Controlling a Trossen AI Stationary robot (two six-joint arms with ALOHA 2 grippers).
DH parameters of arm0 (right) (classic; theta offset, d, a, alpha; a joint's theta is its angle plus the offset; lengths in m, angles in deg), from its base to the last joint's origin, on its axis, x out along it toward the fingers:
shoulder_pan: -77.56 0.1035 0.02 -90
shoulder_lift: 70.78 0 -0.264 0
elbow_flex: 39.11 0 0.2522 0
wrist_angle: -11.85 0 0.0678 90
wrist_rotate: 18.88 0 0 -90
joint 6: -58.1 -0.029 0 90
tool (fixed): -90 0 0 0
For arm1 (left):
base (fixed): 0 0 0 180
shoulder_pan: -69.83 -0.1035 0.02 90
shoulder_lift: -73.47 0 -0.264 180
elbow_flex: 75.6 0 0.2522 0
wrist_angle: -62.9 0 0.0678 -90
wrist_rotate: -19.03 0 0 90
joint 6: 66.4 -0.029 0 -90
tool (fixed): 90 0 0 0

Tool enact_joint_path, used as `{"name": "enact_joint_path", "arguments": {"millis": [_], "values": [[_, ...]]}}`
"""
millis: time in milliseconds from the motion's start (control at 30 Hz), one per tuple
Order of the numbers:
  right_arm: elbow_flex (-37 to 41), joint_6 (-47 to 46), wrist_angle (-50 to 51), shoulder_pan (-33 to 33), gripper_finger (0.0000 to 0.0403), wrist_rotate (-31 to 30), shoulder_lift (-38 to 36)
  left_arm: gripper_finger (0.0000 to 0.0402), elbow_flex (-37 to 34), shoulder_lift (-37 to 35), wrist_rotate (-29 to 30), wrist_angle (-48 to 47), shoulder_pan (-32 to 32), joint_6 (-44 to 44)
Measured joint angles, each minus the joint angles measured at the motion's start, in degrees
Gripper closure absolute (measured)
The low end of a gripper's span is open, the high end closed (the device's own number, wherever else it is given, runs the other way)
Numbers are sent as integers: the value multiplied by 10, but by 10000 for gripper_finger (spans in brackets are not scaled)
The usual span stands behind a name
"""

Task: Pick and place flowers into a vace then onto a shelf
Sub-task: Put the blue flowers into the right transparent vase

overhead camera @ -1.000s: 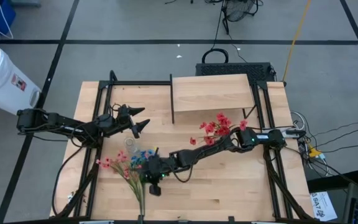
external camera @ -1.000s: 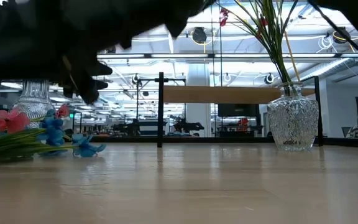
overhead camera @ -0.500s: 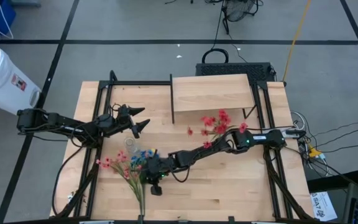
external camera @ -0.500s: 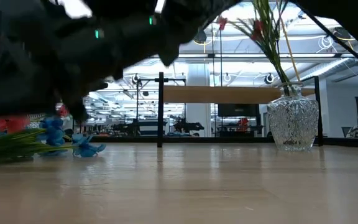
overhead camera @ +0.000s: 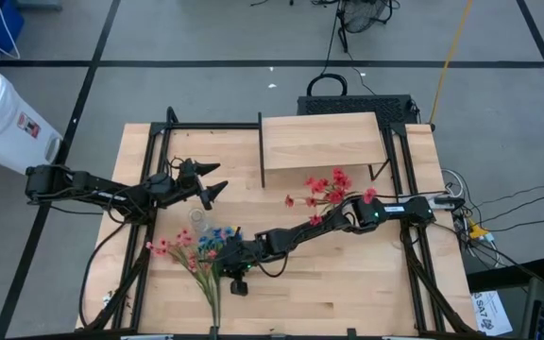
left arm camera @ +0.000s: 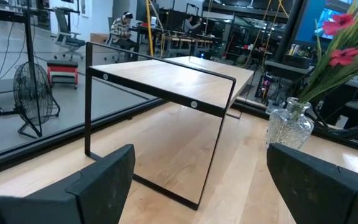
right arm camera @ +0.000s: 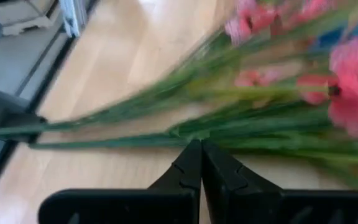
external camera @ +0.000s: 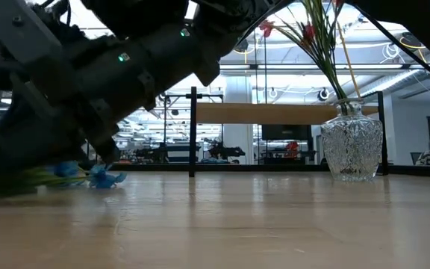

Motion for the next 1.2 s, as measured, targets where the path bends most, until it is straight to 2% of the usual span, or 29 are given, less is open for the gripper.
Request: {"name": "enact_joint_path", "arguments": {"millis": [267,400,600,733,1000,1200], "values": [[-3,-4,113,8,403,-34,-3,36,0,0,0,0,0,0],[1,46,27,22,403,-71,-4,36,0,0,0,0,0,0],[0,102,-124,23,403,-79,-8,36,0,0,0,0,0,0],[0,74,-136,15,403,-67,-7,36,0,0,0,0,0,0],[-3,7,-169,-11,403,23,28,36,0,0,0,0,0,0],[-10,2,-75,-6,403,28,33,36,0,0,0,0,0,0]]}}
